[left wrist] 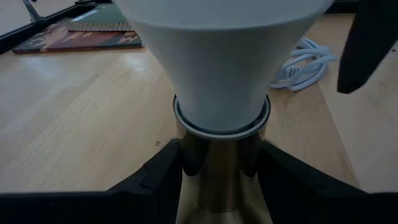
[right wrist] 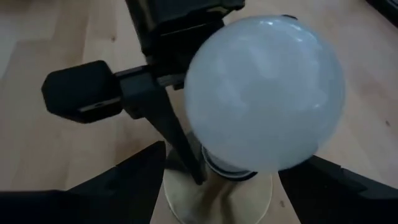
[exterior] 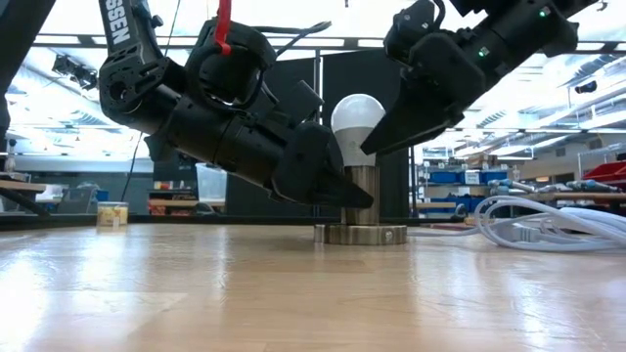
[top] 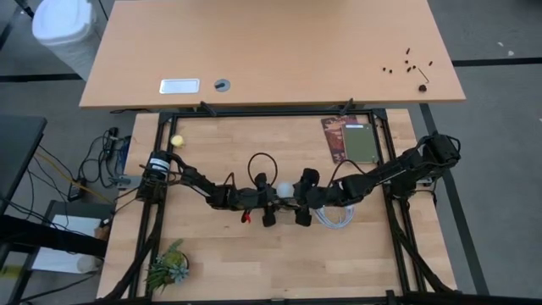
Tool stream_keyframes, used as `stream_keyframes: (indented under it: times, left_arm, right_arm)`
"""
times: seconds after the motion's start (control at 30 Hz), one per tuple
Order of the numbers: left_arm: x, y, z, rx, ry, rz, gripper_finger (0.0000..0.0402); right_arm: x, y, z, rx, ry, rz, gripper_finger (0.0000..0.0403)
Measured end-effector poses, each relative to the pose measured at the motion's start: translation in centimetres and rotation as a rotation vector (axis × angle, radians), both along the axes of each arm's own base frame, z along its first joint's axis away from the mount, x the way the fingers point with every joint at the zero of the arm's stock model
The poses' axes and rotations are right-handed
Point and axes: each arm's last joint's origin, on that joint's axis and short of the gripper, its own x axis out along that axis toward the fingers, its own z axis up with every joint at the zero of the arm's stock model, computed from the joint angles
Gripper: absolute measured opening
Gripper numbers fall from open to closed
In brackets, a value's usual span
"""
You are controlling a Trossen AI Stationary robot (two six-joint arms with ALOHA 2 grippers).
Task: Screw lightbulb
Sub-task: Insert the light bulb into the lamp
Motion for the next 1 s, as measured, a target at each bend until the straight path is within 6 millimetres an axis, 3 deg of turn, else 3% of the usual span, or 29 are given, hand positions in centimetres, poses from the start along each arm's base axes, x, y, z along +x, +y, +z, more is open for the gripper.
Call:
stream_keyframes:
  times: [0.23, 0.43, 0.57, 1.0]
  left_arm:
    - [0.0, 0.0, 0.0, 0.001, 0.0, -0.002, 0.0184]
    - [0.0, 0.0, 0.0, 0.003, 0.001, -0.006, 0.0184]
    - [0.0, -0.1, 0.0, 0.012, 0.005, -0.011, 0.0184]
    - [0.0, -0.5, -0.1, 0.032, 0.037, -0.18, 0.0184]
  right_arm:
    - [0.8, -0.6, 0.3, 0.013, -0.075, -0.013, 0.0311]
    - [2.0, -0.7, -1.6, -0.024, -0.077, 0.032, 0.0313]
    - [2.4, -0.5, -1.6, -0.063, -0.104, 0.091, 0.0311]
    - [2.1, -0.7, -1.8, 0.072, -0.103, 0.287, 0.031]
